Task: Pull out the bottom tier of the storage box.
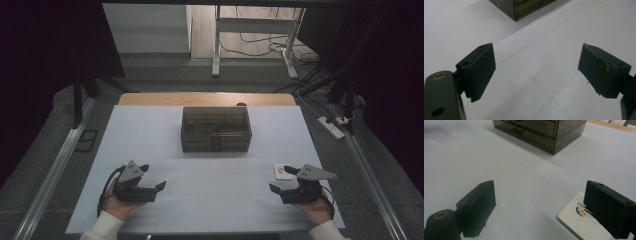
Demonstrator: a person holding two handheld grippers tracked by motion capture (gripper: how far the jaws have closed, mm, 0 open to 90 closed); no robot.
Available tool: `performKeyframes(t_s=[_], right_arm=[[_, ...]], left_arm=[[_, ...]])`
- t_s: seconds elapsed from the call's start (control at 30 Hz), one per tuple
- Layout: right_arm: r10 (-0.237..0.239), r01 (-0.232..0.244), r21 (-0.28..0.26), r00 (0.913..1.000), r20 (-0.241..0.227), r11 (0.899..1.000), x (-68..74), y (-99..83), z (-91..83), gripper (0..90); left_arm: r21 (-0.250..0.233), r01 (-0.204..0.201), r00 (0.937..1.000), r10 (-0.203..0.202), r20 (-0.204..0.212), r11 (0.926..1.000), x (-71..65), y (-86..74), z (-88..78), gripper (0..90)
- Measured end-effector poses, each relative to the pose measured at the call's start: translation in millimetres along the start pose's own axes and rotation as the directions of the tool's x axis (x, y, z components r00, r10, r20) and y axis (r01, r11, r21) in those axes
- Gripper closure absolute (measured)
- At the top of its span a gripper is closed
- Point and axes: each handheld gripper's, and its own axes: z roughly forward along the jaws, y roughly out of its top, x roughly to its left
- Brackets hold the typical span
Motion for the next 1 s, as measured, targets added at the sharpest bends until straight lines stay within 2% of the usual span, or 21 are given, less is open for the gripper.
performKeyframes(t_s=[0.17,0.2,0.43,0.57,0.7,1.0], right_arm=[[-0.004,0.004,-0.011,1.0,0.002,1.0,0.2,-0.4,-0.7,10.6],[-0.002,0.002,-0.025,0.9999,0.015,1.0,0.7,-1.0,-0.7,10.4],[-0.011,0.012,-0.018,0.9989,0.045,1.0,2.2,-1.8,0.0,9.9],[-0.003,0.004,-0.026,0.9993,0.038,1.0,1.8,-1.8,-0.3,10.3],[0.0,0.002,-0.038,0.9987,0.05,0.999,1.7,-2.1,-0.3,10.3],[0.0,0.002,-0.036,0.9986,0.053,0.999,2.3,-1.3,-0.3,10.9]], left_arm=[[0.004,0.002,1.0,-0.002,-0.002,1.0,1.1,-1.2,1.4,14.3],[0.006,0.005,1.0,-0.005,-0.004,1.0,1.9,-2.1,1.4,14.3],[0.002,0.013,0.9999,-0.013,-0.008,0.9999,5.7,-4.2,0.9,14.4],[0.005,0.011,0.9999,-0.011,-0.008,0.9999,6.7,-4.2,1.6,14.4],[0.006,0.008,1.0,-0.008,-0.006,1.0,6.5,-3.8,1.9,14.5],[0.014,0.003,1.0,-0.003,-0.009,0.9999,6.1,-3.8,4.3,14.6]])
